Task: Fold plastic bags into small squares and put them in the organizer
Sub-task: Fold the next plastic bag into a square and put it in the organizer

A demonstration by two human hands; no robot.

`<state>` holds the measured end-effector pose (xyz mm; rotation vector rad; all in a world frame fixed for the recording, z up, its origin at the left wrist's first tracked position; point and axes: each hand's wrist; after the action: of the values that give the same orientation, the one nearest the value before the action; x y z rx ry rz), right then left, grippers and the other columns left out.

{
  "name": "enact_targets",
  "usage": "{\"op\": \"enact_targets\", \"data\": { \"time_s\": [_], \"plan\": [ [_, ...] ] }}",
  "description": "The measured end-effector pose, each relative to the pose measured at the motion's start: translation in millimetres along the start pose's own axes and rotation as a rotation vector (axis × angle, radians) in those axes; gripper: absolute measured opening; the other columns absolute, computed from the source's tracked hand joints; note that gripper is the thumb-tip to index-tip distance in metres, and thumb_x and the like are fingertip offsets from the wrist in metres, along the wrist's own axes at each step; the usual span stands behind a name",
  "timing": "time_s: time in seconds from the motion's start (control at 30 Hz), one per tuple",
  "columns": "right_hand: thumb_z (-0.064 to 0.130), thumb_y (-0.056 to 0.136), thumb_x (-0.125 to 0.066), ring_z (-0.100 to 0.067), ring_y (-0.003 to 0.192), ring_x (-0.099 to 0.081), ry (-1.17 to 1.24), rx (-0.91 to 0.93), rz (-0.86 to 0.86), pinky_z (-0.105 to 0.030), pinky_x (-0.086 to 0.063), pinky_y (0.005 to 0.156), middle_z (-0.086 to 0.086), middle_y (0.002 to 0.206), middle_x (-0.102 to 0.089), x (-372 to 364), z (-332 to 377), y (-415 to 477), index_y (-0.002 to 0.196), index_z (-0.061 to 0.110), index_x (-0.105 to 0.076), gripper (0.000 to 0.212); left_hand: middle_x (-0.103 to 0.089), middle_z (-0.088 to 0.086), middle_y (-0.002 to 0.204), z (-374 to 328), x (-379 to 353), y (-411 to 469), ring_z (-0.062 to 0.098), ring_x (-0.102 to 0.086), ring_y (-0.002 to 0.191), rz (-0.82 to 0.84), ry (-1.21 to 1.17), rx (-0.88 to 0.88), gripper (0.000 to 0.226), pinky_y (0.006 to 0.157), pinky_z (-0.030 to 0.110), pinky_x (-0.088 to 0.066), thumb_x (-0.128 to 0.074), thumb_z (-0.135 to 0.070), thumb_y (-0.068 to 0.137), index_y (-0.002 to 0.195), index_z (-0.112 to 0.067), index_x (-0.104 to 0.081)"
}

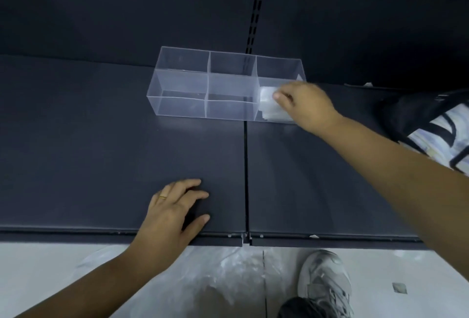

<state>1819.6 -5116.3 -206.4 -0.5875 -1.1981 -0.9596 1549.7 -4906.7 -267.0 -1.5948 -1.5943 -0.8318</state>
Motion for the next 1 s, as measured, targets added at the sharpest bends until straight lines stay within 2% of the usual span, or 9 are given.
{"op": "enact_targets", "data": {
  "time_s": [0.13, 0.27, 0.37, 0.43, 0.53, 0.63, 0.77, 0.9, 1.0],
  "plan": [
    [0.057, 0.098, -0.024, -0.026, 0.090, -0.054, -0.097, -0.077, 0.281, -0.035, -0.038, 0.073, -0.007, 0.098, -0.061, -5, 8, -10, 0.078, 0.018, -0.057, 0.055, -0.011, -0.014, 0.157, 6, -2, -7, 0.004, -0.001, 0.146, 0.138, 0.178, -0.054, 0.068, 0.118, 0.027, 0.004, -0.019, -0.064, 0.090, 0.148, -0.029, -0.024],
    [0.043, 0.101, -0.036, -0.031, 0.116, -0.050, -0.118, 0.060, -0.029, -0.039, -0.033, 0.099, -0.012, 0.124, -0.058, 4, 22, -38, 0.121, 0.008, -0.061, 0.047, -0.001, -0.009, 0.159, 17, -2, -16, 0.009, 0.005, 0.147, 0.169, 0.347, -0.088, 0.070, 0.118, 0.033, 0.006, -0.003, -0.064, 0.090, 0.150, -0.028, -0.005],
    [0.031, 0.098, -0.043, -0.025, 0.085, -0.056, 0.148, 0.376, -0.236, -0.036, -0.043, 0.078, -0.006, 0.090, -0.062, -2, 56, -115, 0.091, 0.011, -0.065, 0.031, -0.011, -0.004, 0.159, 24, 2, -22, 0.015, -0.006, 0.147, 0.155, 0.369, -0.090, 0.071, 0.118, 0.036, 0.001, -0.003, -0.063, 0.093, 0.150, -0.022, -0.012],
    [0.034, 0.097, -0.044, -0.019, 0.077, -0.057, 0.188, 0.530, 0.010, -0.030, -0.043, 0.068, 0.000, 0.084, -0.061, -31, 72, -186, 0.084, 0.017, -0.065, 0.030, -0.013, -0.003, 0.158, 27, 3, -28, 0.016, -0.008, 0.147, 0.155, 0.379, -0.084, 0.072, 0.118, 0.038, -0.001, -0.005, -0.063, 0.093, 0.151, -0.020, -0.016],
    [0.048, 0.094, -0.045, -0.017, 0.115, -0.052, -0.004, 0.288, 0.703, -0.029, -0.039, 0.090, 0.004, 0.125, -0.054, -87, 64, -252, 0.119, 0.025, -0.058, 0.037, -0.016, -0.001, 0.159, 29, 2, -35, 0.017, -0.009, 0.147, 0.147, 0.396, -0.081, 0.071, 0.119, 0.041, -0.005, -0.011, -0.061, 0.094, 0.151, -0.018, -0.020],
    [0.048, 0.088, -0.052, -0.024, 0.133, -0.035, -0.210, 0.008, 0.757, -0.039, -0.031, 0.108, -0.004, 0.146, -0.032, -126, 32, -262, 0.142, 0.020, -0.031, 0.064, -0.015, -0.001, 0.159, 30, 0, -36, 0.017, -0.008, 0.148, 0.145, 0.407, -0.084, 0.070, 0.119, 0.042, -0.006, -0.012, -0.059, 0.095, 0.152, -0.018, -0.018],
    [0.039, 0.093, -0.047, -0.025, 0.126, -0.042, -0.290, 0.060, 0.816, -0.038, -0.035, 0.102, -0.006, 0.137, -0.043, -150, 22, -261, 0.135, 0.014, -0.042, 0.049, -0.010, -0.002, 0.160, 30, -1, -37, 0.014, -0.001, 0.148, 0.138, 0.406, -0.079, 0.072, 0.120, 0.041, -0.001, -0.007, -0.061, 0.093, 0.152, -0.020, -0.012],
    [0.036, 0.090, -0.061, -0.002, 0.076, -0.051, 0.198, 0.074, 0.848, -0.019, -0.037, 0.067, 0.005, 0.086, -0.060, -109, 50, -254, 0.083, 0.021, -0.056, 0.017, -0.002, -0.010, 0.160, 19, 7, -33, 0.005, 0.011, 0.145, 0.177, 0.258, -0.020, 0.076, 0.119, 0.034, 0.010, -0.006, -0.070, 0.090, 0.152, -0.026, -0.014],
    [0.032, 0.084, -0.070, 0.003, 0.061, -0.051, 0.810, -0.014, 0.669, -0.014, -0.041, 0.060, 0.008, 0.067, -0.059, -43, 77, -232, 0.070, 0.021, -0.058, 0.021, -0.028, -0.018, 0.154, -7, 27, -27, -0.005, -0.010, 0.143, 0.301, -0.271, 0.071, 0.080, 0.120, 0.033, -0.009, -0.022, -0.082, 0.079, 0.141, -0.036, -0.041]
  ]
}}
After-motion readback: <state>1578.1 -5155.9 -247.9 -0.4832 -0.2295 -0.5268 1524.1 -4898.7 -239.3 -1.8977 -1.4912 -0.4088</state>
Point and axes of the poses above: each hand's wrist, its own y-axis towards the middle knuckle, its own x-axis out of the back of the hand, z = x × y
